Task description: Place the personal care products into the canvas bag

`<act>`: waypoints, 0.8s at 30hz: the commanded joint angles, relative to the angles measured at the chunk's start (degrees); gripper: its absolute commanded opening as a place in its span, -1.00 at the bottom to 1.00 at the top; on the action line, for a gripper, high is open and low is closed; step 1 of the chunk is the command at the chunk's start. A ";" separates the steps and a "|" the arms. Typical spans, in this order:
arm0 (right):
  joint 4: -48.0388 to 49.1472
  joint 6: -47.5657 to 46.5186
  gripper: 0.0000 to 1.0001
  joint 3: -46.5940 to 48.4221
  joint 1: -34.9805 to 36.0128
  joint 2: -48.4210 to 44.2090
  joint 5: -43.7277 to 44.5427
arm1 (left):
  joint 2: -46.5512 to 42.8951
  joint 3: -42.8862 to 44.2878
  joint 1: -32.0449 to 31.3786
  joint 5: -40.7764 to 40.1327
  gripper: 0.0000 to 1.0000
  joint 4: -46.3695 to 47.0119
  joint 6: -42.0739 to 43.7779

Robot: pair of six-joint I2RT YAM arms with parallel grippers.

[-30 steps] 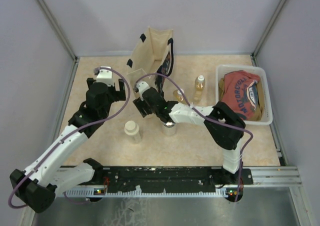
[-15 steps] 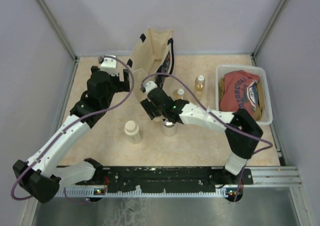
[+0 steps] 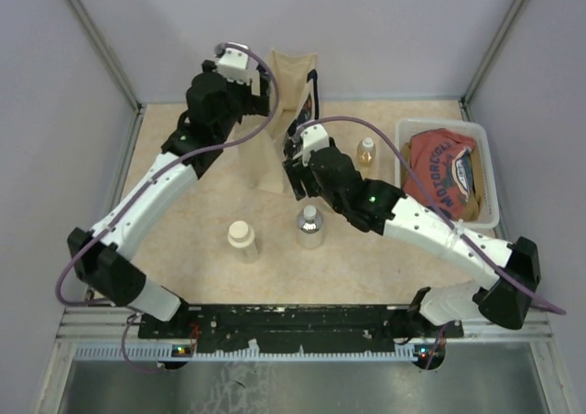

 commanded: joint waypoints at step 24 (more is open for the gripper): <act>-6.99 -0.77 -0.93 1.37 0.33 -15.46 16.79 | 31.21 14.03 1.93 8.00 0.98 -10.19 1.54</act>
